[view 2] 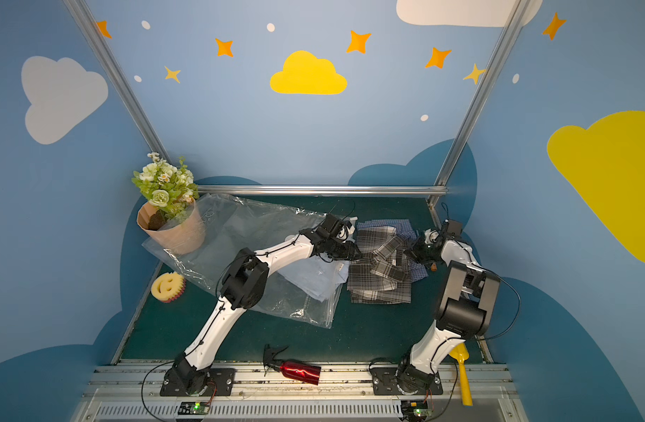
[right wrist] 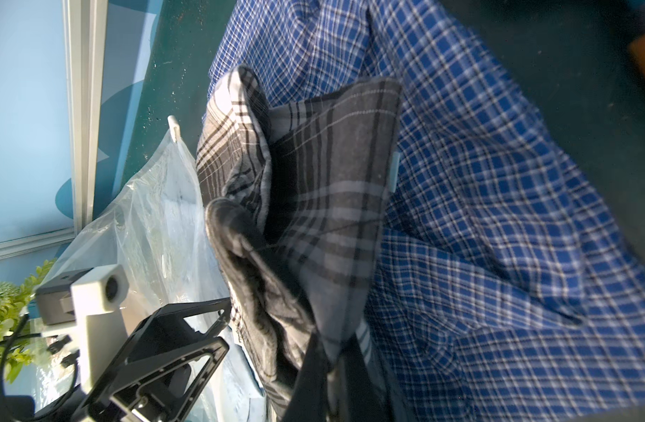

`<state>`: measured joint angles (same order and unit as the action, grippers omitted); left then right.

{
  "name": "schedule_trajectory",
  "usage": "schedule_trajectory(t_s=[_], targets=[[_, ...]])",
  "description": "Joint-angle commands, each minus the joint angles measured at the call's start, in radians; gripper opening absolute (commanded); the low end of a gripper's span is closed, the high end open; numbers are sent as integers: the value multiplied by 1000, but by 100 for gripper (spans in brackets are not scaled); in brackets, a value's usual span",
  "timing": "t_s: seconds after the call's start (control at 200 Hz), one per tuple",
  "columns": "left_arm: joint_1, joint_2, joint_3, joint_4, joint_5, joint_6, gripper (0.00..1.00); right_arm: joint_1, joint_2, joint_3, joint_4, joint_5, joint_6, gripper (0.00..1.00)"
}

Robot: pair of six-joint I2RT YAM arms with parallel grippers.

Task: Take the shirt out of the vacuum bag
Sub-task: Place the shirt at the center of the board.

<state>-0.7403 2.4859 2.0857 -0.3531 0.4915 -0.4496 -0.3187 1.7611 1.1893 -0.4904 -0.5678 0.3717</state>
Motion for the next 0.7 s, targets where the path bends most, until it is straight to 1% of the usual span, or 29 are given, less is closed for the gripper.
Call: schedule_trajectory(t_s=[0.0, 0.165, 0.275, 0.36, 0.476, 0.591, 0.696], targets=[[3, 18, 26, -49, -36, 7, 59, 4, 16, -5, 38, -28, 12, 0], [5, -4, 2, -59, -77, 14, 61, 6, 17, -10, 41, -29, 14, 0], [9, 15, 11, -56, -53, 12, 62, 10, 23, -7, 45, -30, 16, 0], [7, 43, 39, -66, -34, 4, 62, 14, 26, -8, 48, -35, 19, 0], [4, 51, 38, -51, -22, -10, 60, 18, 25, -10, 52, -33, 22, 0], [2, 50, 47, -58, -25, -5, 54, 19, 25, -9, 53, -35, 26, 0], [0, 44, 49, -58, -25, -3, 44, 22, 26, -10, 56, -36, 30, 0]])
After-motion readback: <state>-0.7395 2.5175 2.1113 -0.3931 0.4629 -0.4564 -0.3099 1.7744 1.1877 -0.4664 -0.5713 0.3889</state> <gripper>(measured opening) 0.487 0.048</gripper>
